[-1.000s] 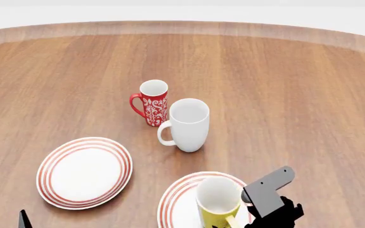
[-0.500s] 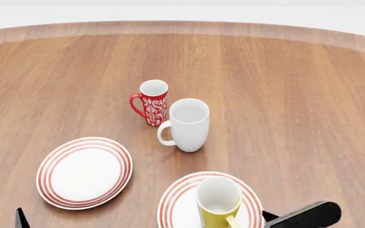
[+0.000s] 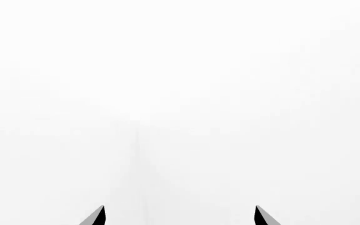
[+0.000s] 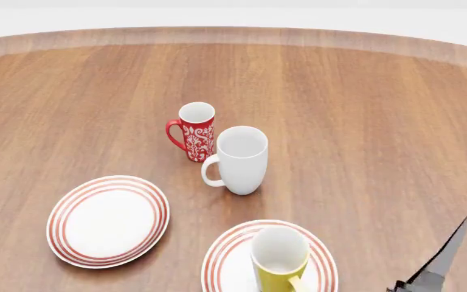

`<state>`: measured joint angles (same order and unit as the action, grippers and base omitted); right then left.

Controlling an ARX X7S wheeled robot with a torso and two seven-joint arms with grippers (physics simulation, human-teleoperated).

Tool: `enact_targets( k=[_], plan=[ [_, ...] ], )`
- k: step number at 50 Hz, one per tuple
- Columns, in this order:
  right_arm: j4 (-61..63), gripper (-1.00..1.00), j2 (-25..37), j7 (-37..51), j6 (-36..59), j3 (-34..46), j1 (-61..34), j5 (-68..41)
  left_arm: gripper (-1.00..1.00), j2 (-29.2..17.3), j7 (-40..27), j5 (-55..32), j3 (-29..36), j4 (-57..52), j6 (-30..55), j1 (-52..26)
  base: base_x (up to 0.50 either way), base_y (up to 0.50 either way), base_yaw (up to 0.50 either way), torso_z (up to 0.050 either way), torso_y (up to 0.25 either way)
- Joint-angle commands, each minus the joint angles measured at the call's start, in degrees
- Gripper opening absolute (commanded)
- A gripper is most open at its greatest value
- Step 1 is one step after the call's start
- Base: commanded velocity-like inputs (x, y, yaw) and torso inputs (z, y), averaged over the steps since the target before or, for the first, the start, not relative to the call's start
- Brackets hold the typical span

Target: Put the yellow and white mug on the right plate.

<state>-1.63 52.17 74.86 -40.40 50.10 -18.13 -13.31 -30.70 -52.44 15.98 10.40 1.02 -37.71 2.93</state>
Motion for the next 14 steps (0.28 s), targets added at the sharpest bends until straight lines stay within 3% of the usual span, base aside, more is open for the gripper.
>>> enact_targets(
  k=[1,3,5,7,14],
  plan=[
    [9.9,1.0,3.4,15.0,5.4,-32.0,7.0,13.4,1.0,-4.8,-6.7,-10.4,-23.6,-12.2,11.4,-4.9,0.0,0.0,0.0,0.0,0.0],
    [14.2,1.0,3.0,14.9,8.1,-42.1,11.4,15.8,1.0,-5.6,-8.8,-12.8,-31.5,-20.7,15.6,-4.6,0.0,0.0,0.0,0.0,0.0],
    [15.5,1.0,2.4,14.2,7.8,-45.7,13.0,16.0,1.0,-5.9,-9.2,-12.0,-33.5,-24.2,17.3,-4.5,0.0,0.0,0.0,0.0,0.0],
    [16.3,1.0,2.1,13.3,7.3,-46.8,13.4,15.9,1.0,-5.6,-10.0,-7.4,-34.6,-26.0,17.7,-3.7,0.0,0.0,0.0,0.0,0.0],
    [17.4,1.0,0.8,11.4,7.6,-48.4,13.5,16.4,1.0,-5.7,-9.0,-8.4,-33.2,-24.8,16.8,-3.3,0.0,0.0,0.0,0.0,0.0]
  ],
)
